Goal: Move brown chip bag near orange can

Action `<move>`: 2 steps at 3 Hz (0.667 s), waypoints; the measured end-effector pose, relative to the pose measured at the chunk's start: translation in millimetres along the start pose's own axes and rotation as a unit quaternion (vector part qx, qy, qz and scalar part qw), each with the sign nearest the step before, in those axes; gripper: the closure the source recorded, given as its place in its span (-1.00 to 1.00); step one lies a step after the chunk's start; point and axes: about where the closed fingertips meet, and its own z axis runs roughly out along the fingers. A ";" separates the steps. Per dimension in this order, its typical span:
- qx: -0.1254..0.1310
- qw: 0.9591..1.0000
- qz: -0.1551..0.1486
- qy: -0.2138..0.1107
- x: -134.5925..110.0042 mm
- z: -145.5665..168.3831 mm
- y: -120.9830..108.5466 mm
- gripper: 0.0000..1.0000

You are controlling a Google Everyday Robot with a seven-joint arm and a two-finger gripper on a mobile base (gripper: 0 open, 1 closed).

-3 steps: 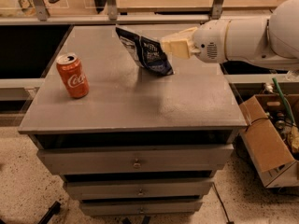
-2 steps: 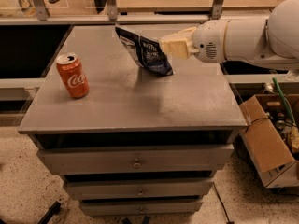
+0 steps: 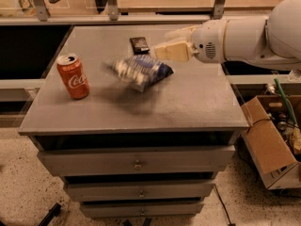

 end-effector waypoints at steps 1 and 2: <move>-0.002 1.000 -0.001 0.000 -0.9 1.6 1.6 -1.00; -0.002 1.000 -0.001 0.000 -0.9 1.6 1.7 -1.00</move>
Offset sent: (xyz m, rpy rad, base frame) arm -0.0005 0.0023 0.0004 -0.0005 -0.0005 0.0037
